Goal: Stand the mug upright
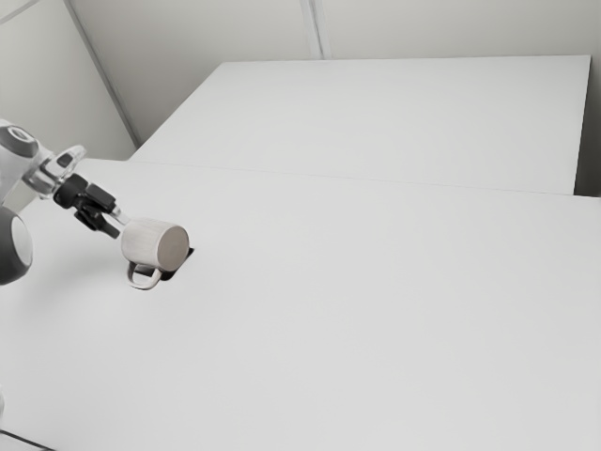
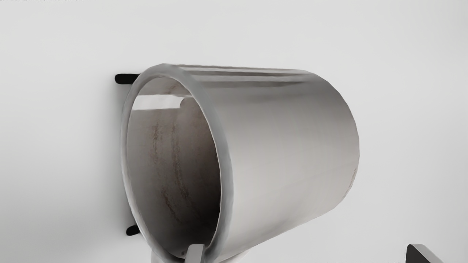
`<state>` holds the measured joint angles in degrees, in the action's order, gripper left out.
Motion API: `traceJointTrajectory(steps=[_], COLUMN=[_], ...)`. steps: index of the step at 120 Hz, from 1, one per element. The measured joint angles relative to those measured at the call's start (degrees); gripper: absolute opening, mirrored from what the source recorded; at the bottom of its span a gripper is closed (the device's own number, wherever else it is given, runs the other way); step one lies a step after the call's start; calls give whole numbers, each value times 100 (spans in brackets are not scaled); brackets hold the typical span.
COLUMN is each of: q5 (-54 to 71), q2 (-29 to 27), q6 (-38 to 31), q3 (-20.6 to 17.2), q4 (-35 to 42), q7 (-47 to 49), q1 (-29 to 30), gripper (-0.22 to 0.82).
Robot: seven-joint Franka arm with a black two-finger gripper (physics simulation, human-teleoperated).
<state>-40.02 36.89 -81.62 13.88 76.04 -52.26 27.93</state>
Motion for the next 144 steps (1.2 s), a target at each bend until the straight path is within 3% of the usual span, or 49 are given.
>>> traceJointTrajectory(steps=[48, 85, 111, 144], q5=[-1015, -1236, -1420, -1624], q2=[410, 360, 362, 358], q6=[219, 564, 712, 734], q3=[50, 210, 211, 163], q4=[85, 149, 245, 278], q7=[-424, -489, -448, -392], q1=[97, 124, 119, 108], gripper=[57, 29, 1, -15])
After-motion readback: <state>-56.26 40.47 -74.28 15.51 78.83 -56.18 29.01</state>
